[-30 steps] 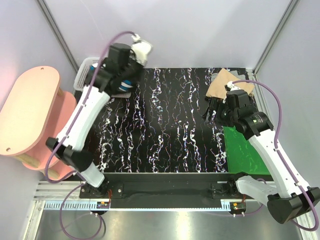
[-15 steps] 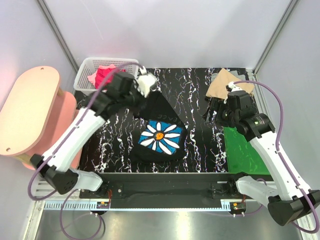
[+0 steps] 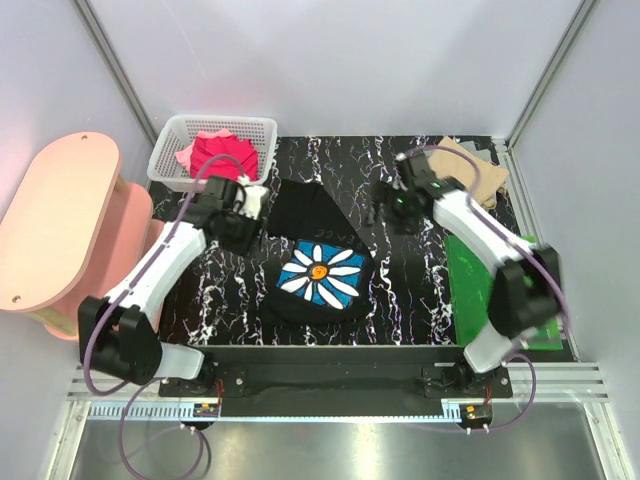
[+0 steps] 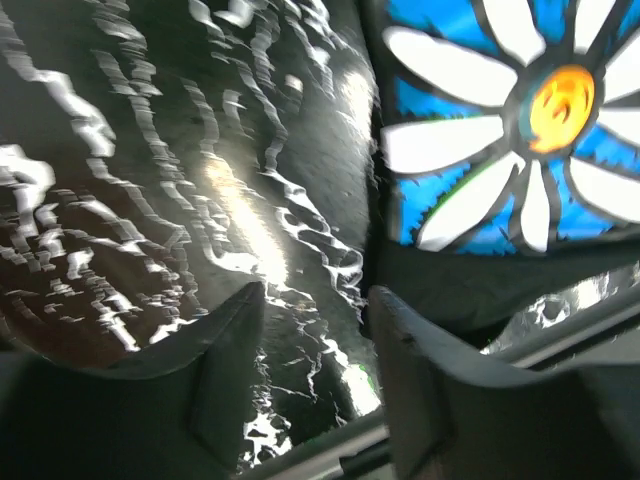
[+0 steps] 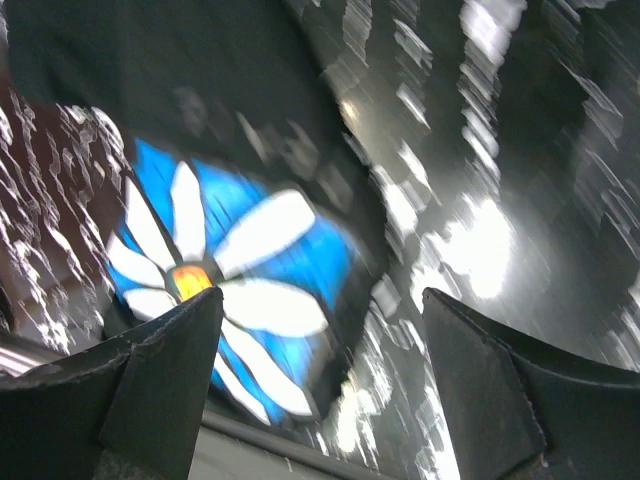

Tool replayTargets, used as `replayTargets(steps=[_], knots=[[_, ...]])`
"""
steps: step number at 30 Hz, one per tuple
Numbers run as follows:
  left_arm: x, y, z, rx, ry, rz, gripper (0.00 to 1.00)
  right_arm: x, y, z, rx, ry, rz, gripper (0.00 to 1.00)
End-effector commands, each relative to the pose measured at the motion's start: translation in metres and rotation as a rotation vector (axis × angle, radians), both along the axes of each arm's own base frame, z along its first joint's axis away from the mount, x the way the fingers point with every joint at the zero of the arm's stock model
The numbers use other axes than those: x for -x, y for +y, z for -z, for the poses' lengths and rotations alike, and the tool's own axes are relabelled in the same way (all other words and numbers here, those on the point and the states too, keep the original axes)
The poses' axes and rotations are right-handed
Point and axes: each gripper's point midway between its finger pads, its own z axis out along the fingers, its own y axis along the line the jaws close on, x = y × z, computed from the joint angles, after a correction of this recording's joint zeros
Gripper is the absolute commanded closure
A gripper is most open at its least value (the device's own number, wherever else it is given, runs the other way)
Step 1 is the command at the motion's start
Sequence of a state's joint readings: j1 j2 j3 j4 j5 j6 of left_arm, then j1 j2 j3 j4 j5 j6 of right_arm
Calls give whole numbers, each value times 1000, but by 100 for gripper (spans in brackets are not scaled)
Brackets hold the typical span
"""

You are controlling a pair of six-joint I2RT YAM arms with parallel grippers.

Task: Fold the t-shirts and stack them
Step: Move the tshirt to the center of the board

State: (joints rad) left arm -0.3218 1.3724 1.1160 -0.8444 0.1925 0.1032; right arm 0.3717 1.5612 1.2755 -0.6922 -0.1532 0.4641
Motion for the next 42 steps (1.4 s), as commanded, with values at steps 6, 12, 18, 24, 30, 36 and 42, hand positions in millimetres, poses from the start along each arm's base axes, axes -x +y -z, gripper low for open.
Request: replayTargets(steps=[6,12,18,24,30,36,42], knots=[[42,-29,-9,166,0,154,30,-109,132,46,-48,-18,-250,14],[63,-25,19,101,67,240,33,-150,147,70,-5,-24,-267,14],[67,-27,28,81,113,256,34,-172,142,79,58,-51,-276,13],[77,-48,45,70,221,294,34,-191,129,72,69,-100,-254,11],[76,-55,64,50,332,297,35,-190,136,91,-8,-44,-254,15],[75,-58,74,46,380,299,32,-175,145,116,-66,48,-272,17],[78,-59,73,55,386,303,30,-152,163,136,-101,122,-318,25]])
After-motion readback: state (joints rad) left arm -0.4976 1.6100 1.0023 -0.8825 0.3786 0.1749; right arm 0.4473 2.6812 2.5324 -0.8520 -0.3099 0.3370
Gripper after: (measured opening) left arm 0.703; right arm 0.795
